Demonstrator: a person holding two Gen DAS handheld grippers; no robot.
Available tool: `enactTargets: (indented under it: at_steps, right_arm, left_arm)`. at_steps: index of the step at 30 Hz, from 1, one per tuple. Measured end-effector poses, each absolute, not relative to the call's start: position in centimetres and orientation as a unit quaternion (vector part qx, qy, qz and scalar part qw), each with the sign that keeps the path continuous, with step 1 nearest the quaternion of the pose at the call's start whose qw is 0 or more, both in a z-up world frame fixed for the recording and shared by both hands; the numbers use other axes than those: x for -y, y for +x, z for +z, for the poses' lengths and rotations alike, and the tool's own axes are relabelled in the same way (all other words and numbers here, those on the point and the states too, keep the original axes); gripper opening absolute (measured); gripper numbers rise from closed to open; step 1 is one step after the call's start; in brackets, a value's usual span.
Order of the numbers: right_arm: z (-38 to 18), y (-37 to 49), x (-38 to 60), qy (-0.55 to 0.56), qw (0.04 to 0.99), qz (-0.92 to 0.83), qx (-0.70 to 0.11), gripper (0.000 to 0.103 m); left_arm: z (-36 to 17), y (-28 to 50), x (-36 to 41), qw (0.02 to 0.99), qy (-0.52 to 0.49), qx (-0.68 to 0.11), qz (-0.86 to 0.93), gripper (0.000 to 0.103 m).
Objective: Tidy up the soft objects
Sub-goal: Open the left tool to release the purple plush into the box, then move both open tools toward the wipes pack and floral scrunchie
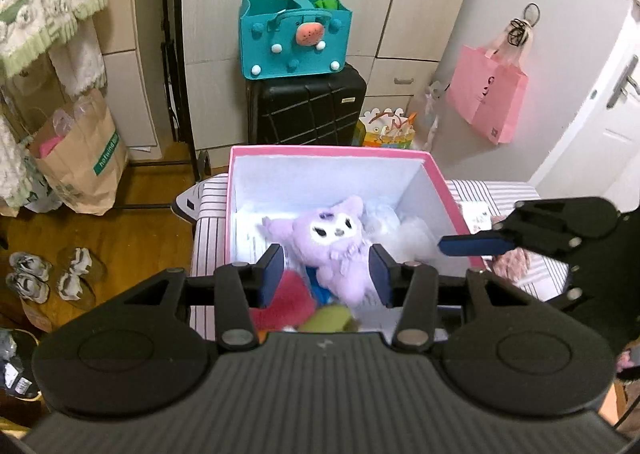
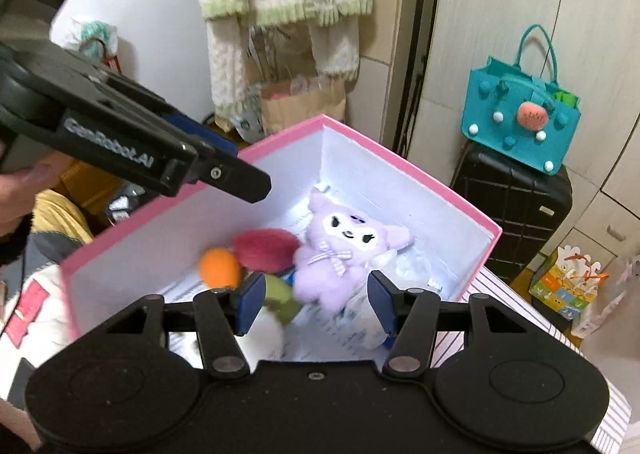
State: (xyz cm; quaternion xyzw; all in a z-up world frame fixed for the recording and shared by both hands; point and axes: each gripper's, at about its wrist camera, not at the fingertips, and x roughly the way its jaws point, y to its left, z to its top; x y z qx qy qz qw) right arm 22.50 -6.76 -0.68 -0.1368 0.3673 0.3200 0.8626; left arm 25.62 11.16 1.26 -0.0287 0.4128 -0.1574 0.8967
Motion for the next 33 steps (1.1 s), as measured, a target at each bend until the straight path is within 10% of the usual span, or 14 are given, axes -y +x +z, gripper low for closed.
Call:
enactTargets:
  at_steps: [33]
  right_arm:
    - [5.3, 5.6, 18.2, -0.073, 0.897, 0.293, -0.324, 0.062]
  left_arm:
    - [6.7, 8.9, -3.2, 0.882, 0.119, -0.391, -0.234, 0.056]
